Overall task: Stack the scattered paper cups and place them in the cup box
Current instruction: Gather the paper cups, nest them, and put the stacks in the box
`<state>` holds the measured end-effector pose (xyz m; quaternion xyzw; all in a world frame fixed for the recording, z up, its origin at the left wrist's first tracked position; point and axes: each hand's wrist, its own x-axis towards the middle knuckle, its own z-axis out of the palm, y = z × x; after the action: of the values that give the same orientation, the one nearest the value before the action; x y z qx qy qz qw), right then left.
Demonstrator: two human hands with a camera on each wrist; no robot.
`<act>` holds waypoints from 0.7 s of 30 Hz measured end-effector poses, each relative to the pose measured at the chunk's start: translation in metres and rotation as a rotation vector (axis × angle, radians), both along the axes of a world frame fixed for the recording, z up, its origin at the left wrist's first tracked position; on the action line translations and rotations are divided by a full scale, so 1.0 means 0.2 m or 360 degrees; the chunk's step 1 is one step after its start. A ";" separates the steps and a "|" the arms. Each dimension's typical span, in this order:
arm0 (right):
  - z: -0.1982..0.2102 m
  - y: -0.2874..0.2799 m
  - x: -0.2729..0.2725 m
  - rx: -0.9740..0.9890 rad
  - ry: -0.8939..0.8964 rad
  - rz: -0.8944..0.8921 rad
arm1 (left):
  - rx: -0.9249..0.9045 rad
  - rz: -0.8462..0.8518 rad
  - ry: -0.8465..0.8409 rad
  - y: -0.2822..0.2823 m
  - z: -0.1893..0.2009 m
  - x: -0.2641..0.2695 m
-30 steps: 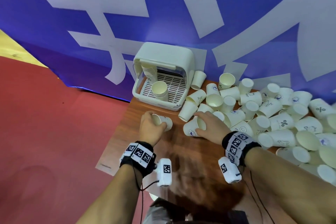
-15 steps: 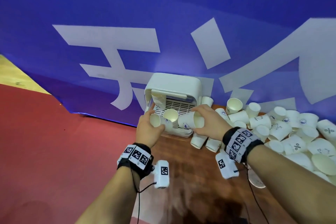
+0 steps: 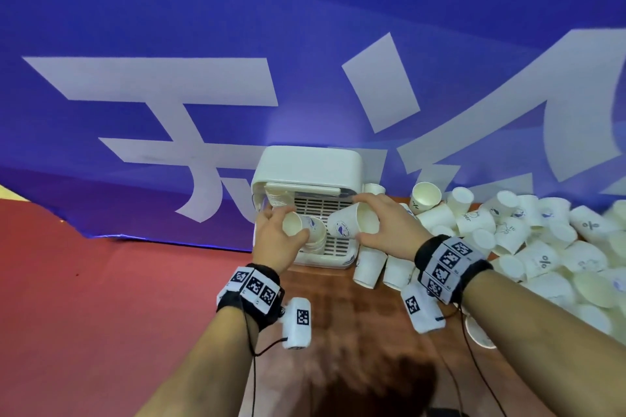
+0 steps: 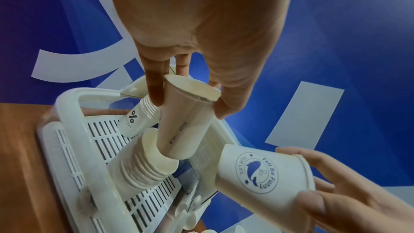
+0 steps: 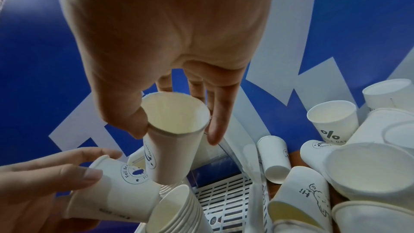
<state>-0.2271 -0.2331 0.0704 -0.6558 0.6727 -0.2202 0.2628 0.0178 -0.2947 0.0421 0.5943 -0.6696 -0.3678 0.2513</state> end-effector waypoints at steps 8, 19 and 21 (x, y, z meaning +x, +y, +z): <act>-0.02 -0.07 -0.03 0.0035 0.0013 -0.0060 | -0.0132 -0.0106 -0.0249 -0.12 -0.09 -0.06; -0.10 -0.09 -0.06 0.0029 -0.0045 -0.0030 | -0.0158 -0.0153 -0.0388 -0.14 -0.23 -0.15; -0.12 -0.09 -0.06 0.0047 -0.0051 -0.0027 | -0.0069 -0.0153 -0.0351 -0.14 -0.24 -0.15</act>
<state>-0.2394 -0.2517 0.0465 -0.6425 0.6770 -0.2230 0.2813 -0.0125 -0.3231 -0.0064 0.5928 -0.7287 -0.2973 0.1710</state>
